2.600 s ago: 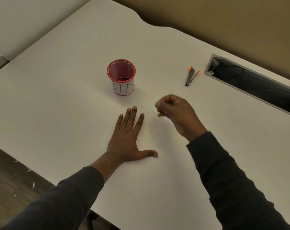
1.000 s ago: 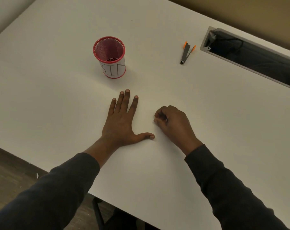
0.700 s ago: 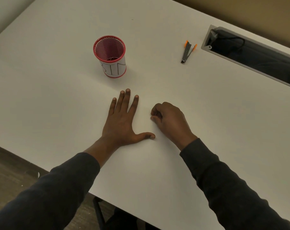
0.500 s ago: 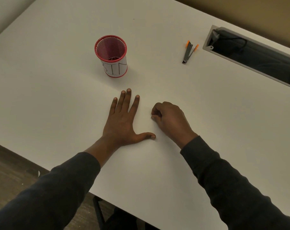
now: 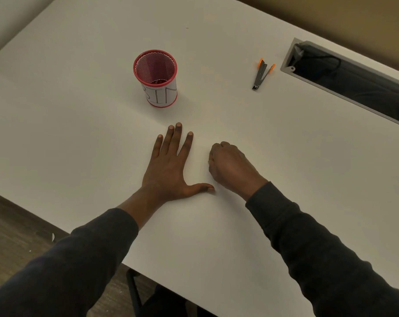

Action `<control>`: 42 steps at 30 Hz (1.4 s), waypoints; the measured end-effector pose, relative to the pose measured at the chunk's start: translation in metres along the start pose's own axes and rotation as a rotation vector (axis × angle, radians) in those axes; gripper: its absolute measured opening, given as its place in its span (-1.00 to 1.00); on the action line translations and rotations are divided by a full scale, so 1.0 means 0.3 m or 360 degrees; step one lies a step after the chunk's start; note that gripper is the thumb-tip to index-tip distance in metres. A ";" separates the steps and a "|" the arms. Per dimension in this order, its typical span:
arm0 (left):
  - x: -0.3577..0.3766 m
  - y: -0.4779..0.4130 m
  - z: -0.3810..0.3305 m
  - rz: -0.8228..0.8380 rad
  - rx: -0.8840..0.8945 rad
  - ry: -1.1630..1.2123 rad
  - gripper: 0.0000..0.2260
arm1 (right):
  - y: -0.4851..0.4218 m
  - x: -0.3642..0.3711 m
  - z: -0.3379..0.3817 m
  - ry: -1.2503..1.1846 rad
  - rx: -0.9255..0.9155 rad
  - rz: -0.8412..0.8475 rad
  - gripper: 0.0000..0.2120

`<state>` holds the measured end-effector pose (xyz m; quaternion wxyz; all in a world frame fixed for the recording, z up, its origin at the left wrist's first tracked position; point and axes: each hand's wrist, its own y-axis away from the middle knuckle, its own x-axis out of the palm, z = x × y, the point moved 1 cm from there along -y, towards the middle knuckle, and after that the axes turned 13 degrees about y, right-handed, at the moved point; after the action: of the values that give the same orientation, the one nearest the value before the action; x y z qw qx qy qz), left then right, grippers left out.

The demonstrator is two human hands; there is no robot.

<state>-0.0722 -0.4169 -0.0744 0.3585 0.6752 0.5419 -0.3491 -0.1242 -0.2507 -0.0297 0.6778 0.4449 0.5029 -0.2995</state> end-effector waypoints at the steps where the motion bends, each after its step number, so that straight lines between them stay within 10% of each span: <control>1: -0.001 0.001 0.000 -0.0008 0.0006 0.0006 0.24 | -0.001 -0.010 -0.012 -0.0107 0.0022 0.0023 -0.87; 13: -0.006 -0.002 -0.002 0.0039 -0.0021 -0.0010 0.25 | 0.021 -0.072 -0.156 -0.2229 0.0610 0.0231 -0.87; 30: -0.001 -0.002 0.002 0.0007 -0.0008 0.0002 0.24 | 0.042 -0.023 -0.042 -0.0310 -0.0118 -0.0246 -0.78; 42: -0.004 -0.004 0.000 0.0024 -0.0025 -0.0011 0.25 | 0.043 -0.015 -0.061 -0.0701 0.0049 -0.0276 -0.81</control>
<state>-0.0735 -0.4172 -0.0735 0.3683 0.6753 0.5382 -0.3445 -0.1221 -0.2289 -0.0234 0.7360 0.3343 0.3745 -0.4542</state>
